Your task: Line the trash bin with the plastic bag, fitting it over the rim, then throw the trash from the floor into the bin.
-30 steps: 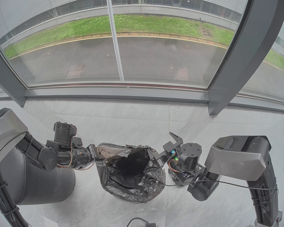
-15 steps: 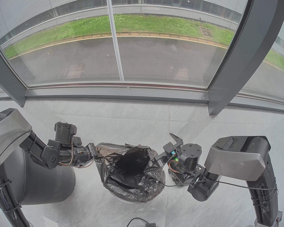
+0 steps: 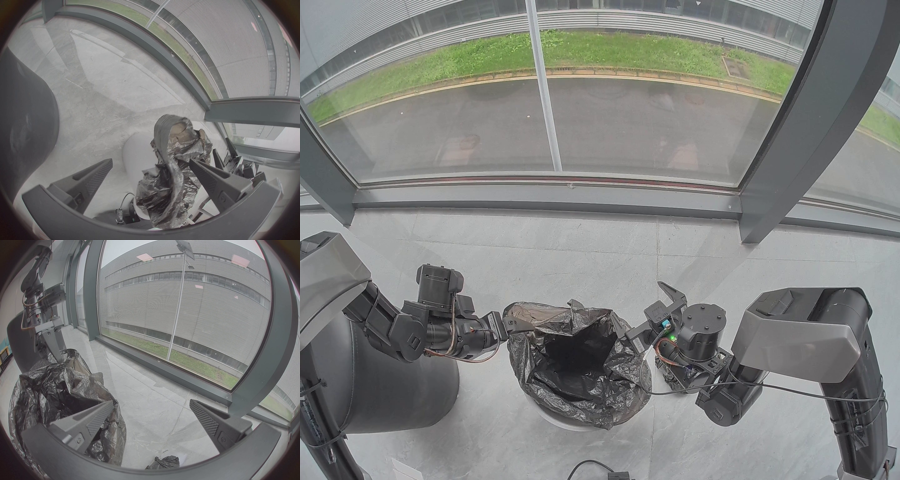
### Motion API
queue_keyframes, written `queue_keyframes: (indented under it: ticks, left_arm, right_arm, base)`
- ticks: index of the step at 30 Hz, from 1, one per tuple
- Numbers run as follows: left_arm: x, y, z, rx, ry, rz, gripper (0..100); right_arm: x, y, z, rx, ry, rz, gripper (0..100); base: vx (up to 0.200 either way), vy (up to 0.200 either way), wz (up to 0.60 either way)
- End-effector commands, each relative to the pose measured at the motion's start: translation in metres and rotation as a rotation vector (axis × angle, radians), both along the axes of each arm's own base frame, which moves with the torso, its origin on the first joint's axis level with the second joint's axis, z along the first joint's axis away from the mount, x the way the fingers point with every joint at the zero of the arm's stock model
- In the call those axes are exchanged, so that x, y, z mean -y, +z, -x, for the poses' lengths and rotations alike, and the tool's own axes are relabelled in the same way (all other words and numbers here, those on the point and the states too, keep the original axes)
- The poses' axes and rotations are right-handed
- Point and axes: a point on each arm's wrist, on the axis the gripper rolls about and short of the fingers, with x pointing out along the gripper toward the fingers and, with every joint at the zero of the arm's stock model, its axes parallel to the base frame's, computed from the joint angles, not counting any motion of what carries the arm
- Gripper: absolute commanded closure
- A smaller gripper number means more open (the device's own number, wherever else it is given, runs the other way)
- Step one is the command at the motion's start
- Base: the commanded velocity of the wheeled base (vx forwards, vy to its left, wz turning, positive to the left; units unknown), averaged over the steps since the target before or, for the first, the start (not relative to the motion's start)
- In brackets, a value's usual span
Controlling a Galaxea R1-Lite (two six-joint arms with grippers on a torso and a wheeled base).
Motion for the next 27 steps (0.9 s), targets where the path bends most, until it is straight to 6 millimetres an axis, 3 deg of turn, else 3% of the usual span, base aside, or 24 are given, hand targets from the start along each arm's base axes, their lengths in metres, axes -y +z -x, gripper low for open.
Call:
queue_keyframes:
  ticks: [1, 14, 27]
  left_arm:
    - [-0.001, -0.007, 0.003, -0.018, -0.005, -0.017, 0]
    - [-0.009, -0.026, 0.020, -0.020, 0.046, -0.237, 0]
    - [-0.013, -0.039, 0.042, -0.009, 0.030, -0.258, 0]
  right_arm:
    - [0.000, -0.001, 0.000, -0.002, 0.000, 0.000, 0]
    - [0.000, 0.000, 0.000, 0.001, 0.000, -0.004, 0]
    - [0.001, -0.001, 0.001, 0.000, -0.001, -0.006, 0]
  base:
    - [0.000, 0.000, 0.00]
    - [0.000, 0.000, 0.00]
    - [0.000, 0.000, 0.00]
